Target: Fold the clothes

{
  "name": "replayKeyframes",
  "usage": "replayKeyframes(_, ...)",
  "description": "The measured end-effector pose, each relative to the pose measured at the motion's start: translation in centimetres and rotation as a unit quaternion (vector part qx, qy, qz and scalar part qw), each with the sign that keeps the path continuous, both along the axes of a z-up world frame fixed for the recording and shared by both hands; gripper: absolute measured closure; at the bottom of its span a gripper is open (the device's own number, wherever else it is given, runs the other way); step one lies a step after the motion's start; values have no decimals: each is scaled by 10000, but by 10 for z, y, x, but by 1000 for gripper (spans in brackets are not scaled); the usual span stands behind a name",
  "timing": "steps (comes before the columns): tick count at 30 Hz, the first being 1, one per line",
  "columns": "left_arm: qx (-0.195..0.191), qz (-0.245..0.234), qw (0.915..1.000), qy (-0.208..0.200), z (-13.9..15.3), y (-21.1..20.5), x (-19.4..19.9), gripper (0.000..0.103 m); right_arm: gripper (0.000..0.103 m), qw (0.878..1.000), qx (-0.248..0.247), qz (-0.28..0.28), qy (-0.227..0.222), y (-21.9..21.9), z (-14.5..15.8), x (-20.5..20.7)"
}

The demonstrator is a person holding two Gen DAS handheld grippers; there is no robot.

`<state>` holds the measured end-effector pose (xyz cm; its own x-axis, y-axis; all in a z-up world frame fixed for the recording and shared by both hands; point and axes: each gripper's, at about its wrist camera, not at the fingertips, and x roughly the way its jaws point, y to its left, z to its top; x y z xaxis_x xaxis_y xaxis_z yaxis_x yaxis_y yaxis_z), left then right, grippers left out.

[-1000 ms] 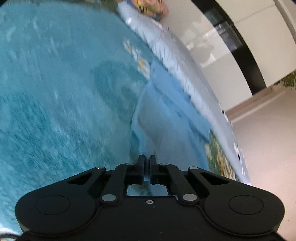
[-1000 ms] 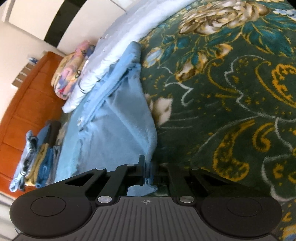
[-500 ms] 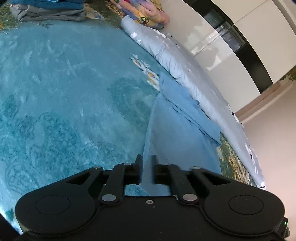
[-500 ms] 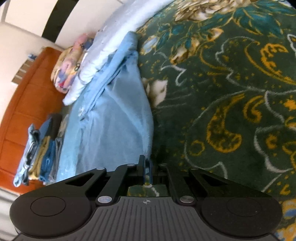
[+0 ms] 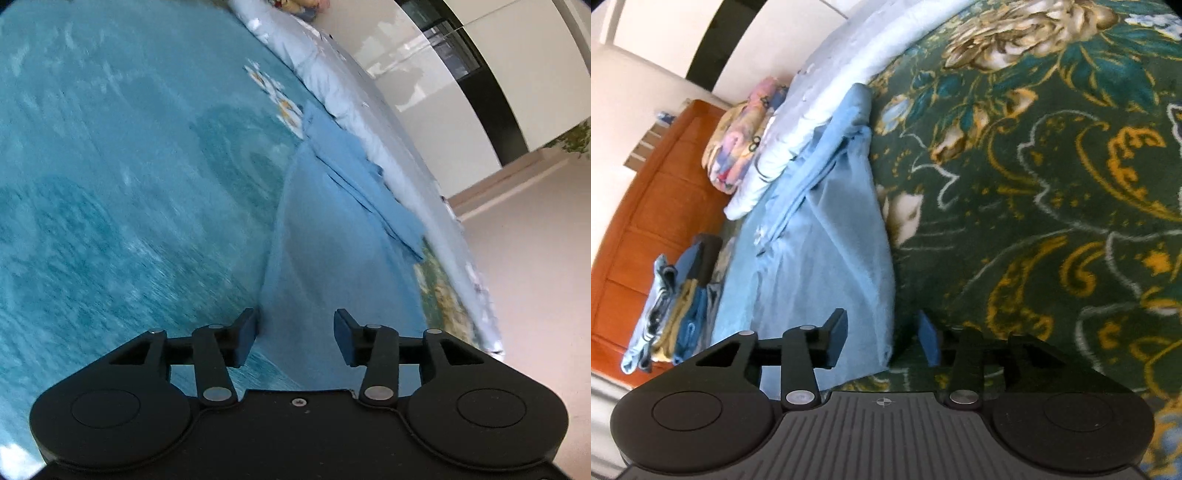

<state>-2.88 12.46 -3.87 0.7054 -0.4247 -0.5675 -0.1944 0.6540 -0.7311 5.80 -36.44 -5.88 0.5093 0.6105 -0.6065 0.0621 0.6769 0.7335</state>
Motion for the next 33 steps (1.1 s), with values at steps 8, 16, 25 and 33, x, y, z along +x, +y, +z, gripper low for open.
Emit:
replayKeyframes(8, -418, -78, 9991, -31, -11, 0, 19, 51, 64, 9983, 572, -38, 127, -4, -16, 17)
replayKeyframes(16, -815, 353, 9959, 143, -20, -6, 21, 93, 81, 9978, 605, 36, 277, 11, -22, 39)
replayKeyframes(25, -434, 1153, 9924, -22, 16, 0, 1, 102, 98, 9949, 825, -35, 575, 16, -30, 38)
replayKeyframes(33, -7, 1108, 9935, -257, 41, 6, -20, 102, 100, 9960, 778, 274, 347, 25, -8, 27)
